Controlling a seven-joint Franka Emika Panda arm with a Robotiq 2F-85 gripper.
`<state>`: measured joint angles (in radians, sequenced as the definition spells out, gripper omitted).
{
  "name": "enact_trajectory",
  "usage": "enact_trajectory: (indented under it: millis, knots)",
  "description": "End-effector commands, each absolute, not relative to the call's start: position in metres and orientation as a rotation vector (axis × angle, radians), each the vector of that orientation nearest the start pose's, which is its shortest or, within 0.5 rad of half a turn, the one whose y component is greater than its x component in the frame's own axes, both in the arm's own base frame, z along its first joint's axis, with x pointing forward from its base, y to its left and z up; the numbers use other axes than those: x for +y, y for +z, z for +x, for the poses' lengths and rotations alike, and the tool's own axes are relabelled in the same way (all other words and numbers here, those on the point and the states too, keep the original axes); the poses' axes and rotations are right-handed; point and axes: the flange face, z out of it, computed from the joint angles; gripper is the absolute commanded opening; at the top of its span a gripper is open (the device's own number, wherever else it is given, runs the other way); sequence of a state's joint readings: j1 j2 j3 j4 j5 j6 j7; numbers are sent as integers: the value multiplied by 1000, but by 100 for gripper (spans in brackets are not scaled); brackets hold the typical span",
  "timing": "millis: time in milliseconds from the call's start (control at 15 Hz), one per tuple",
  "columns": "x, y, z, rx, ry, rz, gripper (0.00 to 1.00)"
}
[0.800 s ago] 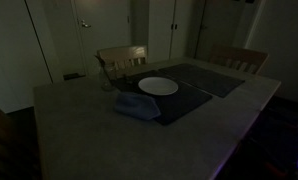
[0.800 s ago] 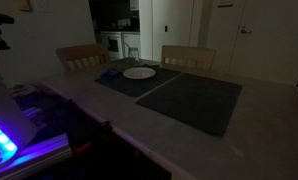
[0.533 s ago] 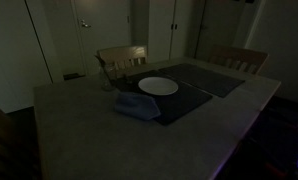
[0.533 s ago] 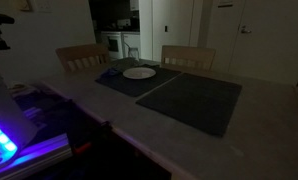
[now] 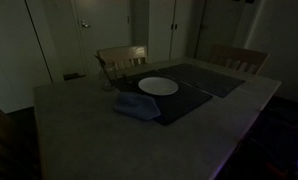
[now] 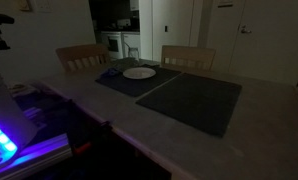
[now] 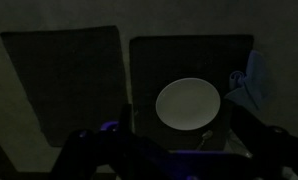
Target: Use the blue cloth to wipe the plate
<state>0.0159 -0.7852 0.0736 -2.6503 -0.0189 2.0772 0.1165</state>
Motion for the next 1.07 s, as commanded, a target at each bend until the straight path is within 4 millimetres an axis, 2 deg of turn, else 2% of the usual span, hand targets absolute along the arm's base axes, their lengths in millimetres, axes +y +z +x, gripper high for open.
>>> enact_trajectory:
  millis: [0, 400, 733, 1000]
  knots:
    - [30, 496, 334, 56, -342, -3172, 100]
    - [42, 474, 363, 91, -418, -3113, 100]
    - [55, 443, 385, 136, -382, -3103, 100]
    - [77, 427, 403, 73, -419, -3041, 100]
